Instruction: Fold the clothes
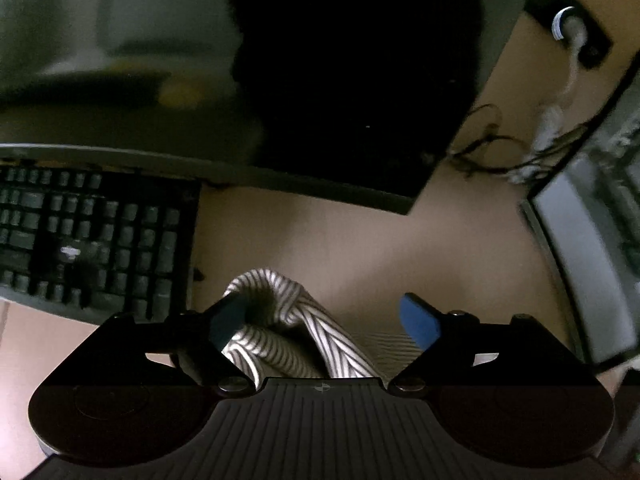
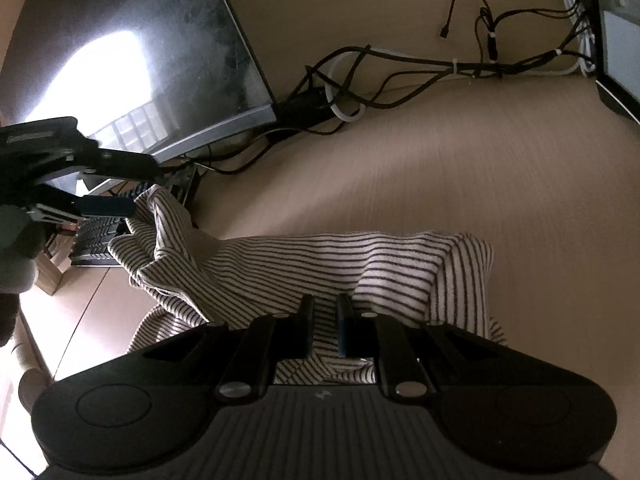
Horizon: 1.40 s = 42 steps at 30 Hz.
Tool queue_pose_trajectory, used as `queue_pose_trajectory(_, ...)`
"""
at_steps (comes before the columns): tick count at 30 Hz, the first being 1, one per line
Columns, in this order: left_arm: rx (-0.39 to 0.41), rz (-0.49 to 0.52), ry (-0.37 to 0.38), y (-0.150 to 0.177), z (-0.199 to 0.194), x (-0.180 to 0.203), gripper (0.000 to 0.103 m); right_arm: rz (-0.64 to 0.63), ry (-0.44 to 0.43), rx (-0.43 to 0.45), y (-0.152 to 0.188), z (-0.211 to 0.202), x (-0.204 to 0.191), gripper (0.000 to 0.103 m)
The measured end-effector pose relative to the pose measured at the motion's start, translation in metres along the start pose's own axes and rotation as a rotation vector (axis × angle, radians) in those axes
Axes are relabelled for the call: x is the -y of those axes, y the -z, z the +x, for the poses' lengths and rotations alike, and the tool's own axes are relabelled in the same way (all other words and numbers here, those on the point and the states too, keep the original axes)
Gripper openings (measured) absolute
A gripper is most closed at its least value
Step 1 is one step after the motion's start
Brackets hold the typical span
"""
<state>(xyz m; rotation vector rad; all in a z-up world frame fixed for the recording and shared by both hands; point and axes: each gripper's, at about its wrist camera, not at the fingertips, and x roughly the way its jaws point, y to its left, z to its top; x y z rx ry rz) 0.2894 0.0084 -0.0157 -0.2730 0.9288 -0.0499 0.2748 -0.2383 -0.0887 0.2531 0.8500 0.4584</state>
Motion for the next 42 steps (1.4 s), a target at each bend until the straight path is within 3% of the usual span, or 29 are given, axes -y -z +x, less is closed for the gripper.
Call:
queue_pose_trajectory(4,0.121,0.009,0.019,-0.009,-0.032,0.007,0.094,-0.010,-0.002,-0.004,0.003,-0.003,0.000,0.011)
queue_pose_trajectory(6,0.160,0.020,-0.022,-0.011,-0.041,0.006,0.094,-0.015,-0.004,-0.008,0.001,-0.003,0.001,0.011)
queue_pose_trajectory(9,0.106,0.030,-0.113,-0.009,-0.023,0.000,0.095,-0.026,0.002,-0.014,0.001,-0.003,0.000,0.011)
queue_pose_trajectory(12,0.021,0.027,-0.128,0.003,0.012,-0.004,0.092,-0.047,0.016,-0.027,0.003,-0.004,-0.003,0.011)
queue_pose_trajectory(14,0.007,0.032,-0.152,0.012,0.025,-0.003,0.056,-0.065,0.024,-0.038,0.004,-0.005,-0.005,0.011)
queue_pose_trajectory(18,0.025,0.026,-0.152,0.028,0.020,-0.006,0.043,-0.058,0.020,-0.057,0.002,-0.005,-0.003,0.011)
queue_pose_trajectory(26,-0.007,0.094,-0.155,0.072,-0.005,-0.021,0.047,-0.041,0.020,-0.044,-0.002,-0.007,-0.004,0.011)
queue_pose_trajectory(31,0.005,0.128,-0.146,0.077,-0.004,-0.022,0.048,-0.074,0.054,0.009,-0.004,-0.023,-0.019,0.012)
queue_pose_trajectory(33,0.001,0.110,-0.139,0.075,-0.005,-0.023,0.048,-0.087,0.067,0.030,-0.006,-0.029,-0.025,0.025)
queue_pose_trajectory(34,0.000,0.104,-0.133,0.075,-0.006,-0.024,0.048,-0.094,0.074,0.040,-0.006,-0.032,-0.028,0.038)
queue_pose_trajectory(35,0.000,0.105,-0.124,0.075,-0.007,-0.024,0.049,-0.100,0.081,0.051,-0.007,-0.035,-0.031,0.044)
queue_pose_trajectory(38,0.008,0.100,-0.115,0.078,-0.005,-0.029,0.052,-0.119,0.059,0.068,-0.014,-0.035,-0.039,0.044)
queue_pose_trajectory(42,0.013,0.068,-0.099,0.078,-0.005,-0.036,0.055,-0.149,0.042,0.000,-0.006,-0.007,-0.046,0.037)
